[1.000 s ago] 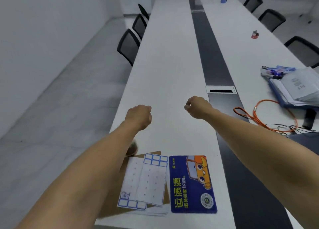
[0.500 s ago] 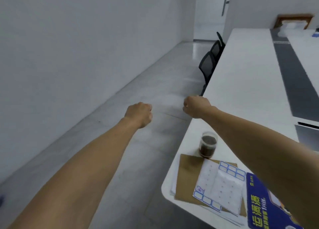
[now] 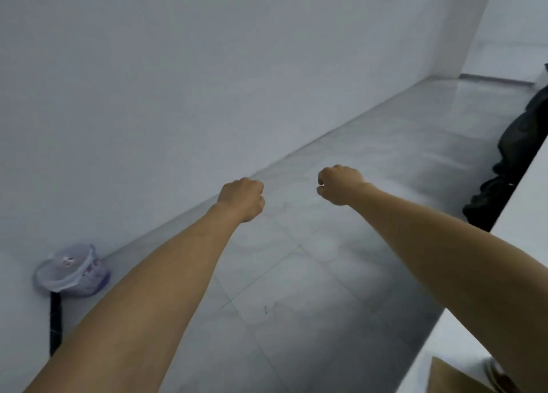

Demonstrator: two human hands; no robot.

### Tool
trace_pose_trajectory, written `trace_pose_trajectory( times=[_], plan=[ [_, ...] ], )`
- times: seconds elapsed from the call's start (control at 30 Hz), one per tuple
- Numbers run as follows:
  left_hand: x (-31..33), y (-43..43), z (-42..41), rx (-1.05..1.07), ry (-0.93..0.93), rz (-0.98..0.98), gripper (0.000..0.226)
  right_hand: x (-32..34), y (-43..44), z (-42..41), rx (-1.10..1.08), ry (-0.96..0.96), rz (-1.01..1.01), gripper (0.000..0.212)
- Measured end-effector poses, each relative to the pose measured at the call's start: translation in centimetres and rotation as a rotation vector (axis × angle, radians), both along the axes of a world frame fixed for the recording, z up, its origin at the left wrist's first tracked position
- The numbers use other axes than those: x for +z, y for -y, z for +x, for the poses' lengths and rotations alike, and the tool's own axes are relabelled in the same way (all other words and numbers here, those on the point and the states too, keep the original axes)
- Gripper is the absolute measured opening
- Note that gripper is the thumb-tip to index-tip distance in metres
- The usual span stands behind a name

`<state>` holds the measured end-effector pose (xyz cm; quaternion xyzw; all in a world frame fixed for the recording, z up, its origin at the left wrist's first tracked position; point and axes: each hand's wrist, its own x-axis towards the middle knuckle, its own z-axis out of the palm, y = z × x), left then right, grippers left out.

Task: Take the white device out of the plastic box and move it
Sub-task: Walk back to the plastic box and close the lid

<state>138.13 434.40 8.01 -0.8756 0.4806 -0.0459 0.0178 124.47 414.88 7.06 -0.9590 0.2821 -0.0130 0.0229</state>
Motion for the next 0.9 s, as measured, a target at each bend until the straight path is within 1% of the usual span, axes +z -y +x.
trace_pose_trajectory(
  times=[0.17,0.33,0.47,0.67,0.73,0.9],
  plan=[
    [1.3,2.8,8.0,0.057,0.001,0.036,0.027,0.5,3.9,9.0,0.039,-0.007,0.022,0.025],
    [1.9,7.4,14.6,0.037,-0.008,0.036,0.027,0.8,7.7,14.9,0.026,0.006,0.036,0.024],
    [1.9,12.2,20.4,-0.029,0.002,0.019,0.028,0.5,11.9,18.9,-0.039,-0.005,0.025,0.024],
    [1.8,20.0,30.2,-0.174,0.02,0.018,0.029,0.2,18.1,25.7,-0.218,-0.011,-0.001,0.024],
    [2.1,22.0,32.0,-0.204,0.029,0.024,0.029,0.5,19.1,26.7,-0.236,-0.017,-0.014,0.025],
    [2.5,30.7,36.4,-0.311,0.008,0.023,0.028,1.1,24.6,29.2,-0.329,-0.033,-0.039,0.024]
  ],
)
